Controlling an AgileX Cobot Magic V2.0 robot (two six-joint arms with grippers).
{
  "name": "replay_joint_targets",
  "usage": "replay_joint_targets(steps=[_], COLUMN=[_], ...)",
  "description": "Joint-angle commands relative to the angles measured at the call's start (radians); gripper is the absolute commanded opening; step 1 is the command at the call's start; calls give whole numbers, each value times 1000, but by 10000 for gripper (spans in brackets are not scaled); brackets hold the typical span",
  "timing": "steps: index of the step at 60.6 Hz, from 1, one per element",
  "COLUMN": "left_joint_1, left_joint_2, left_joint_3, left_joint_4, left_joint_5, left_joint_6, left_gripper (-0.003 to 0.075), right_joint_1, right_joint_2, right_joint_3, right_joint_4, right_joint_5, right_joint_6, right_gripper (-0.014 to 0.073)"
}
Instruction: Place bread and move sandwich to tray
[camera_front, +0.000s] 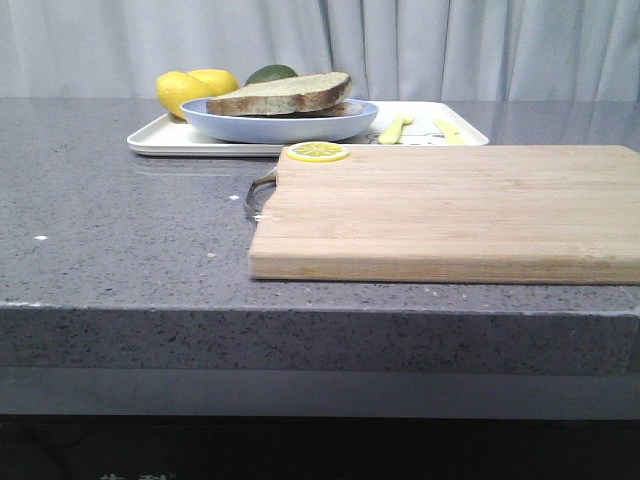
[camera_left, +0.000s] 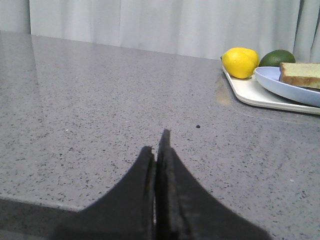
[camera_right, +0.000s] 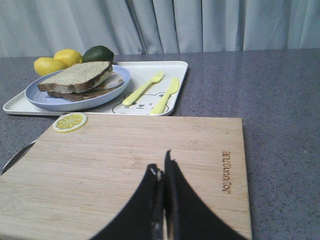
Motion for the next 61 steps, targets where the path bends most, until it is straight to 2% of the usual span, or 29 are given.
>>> replay_joint_targets(steps=[1,44,48,54,61], left_joint_1=[-6,-6,-6,-6,-8], left_joint_2=[-22,-22,-22,-22,-22], left_joint_3=[1,1,1,1,1], left_joint_4=[-7,-7,-7,-7,-7], left_joint_5=[-88,-88,-88,-88,-88], left_joint_6=[-9,-9,-9,-9,-9], left_gripper=[-20,-20,-20,-20,-20], right_joint_1=[1,1,1,-2,-18], right_joint_2=[10,10,10,0,-24], right_joint_3=[-27,-21,-5,50,131], right_joint_4=[8,3,-63,-250,-334], right_joint_5=[-70,-87,-123,-221,-329], right_joint_6=[-6,-5,26,191,294], right_gripper=[-69,-69,-69,-69,-69])
